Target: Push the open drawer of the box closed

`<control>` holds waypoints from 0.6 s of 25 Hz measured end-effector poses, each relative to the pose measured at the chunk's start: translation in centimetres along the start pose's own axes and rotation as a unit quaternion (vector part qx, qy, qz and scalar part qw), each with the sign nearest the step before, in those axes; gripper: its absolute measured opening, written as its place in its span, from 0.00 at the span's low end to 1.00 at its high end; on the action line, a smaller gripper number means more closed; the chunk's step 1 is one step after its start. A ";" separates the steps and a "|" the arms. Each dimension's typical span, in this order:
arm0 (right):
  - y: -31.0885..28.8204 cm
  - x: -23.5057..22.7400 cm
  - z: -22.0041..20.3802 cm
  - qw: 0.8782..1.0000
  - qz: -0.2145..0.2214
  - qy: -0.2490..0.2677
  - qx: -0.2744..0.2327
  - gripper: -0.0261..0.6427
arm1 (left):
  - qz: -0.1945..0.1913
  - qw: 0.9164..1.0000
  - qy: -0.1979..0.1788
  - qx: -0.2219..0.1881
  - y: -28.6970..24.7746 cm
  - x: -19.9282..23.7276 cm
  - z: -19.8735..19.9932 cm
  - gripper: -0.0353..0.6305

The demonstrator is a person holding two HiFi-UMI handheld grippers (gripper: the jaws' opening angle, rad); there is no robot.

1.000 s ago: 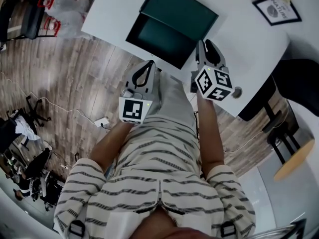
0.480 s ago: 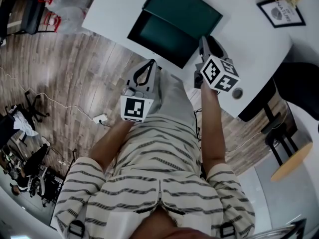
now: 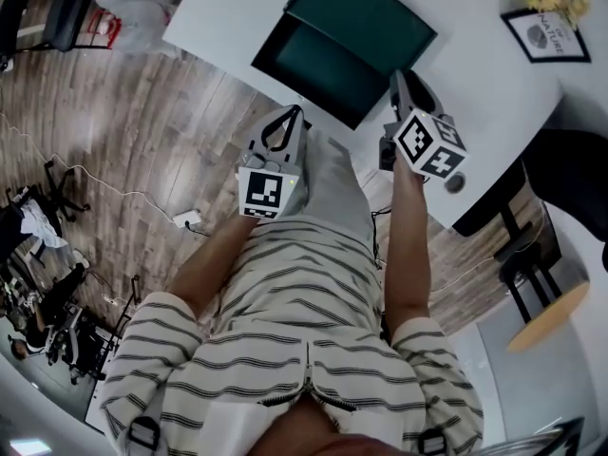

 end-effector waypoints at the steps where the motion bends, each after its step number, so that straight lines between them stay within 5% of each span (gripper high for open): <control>1: 0.0 0.0 0.0 1.000 0.001 -0.001 0.001 0.19 | 0.000 1.000 -0.001 0.002 -0.2 0.1 -0.2 0.06; 15: -0.1 0.0 0.0 1.000 0.001 0.001 0.001 0.20 | -0.004 0.999 -0.007 0.050 -2.7 0.7 -3.5 0.20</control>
Point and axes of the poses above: the fingertips, and each gripper's own axes: y backward along the fingers, x to its left, z out of its top, the point moved 7 cm from there along y, backward along the fingers, and after that the axes turned 8 degrees about -z, right-handed, at the moved point
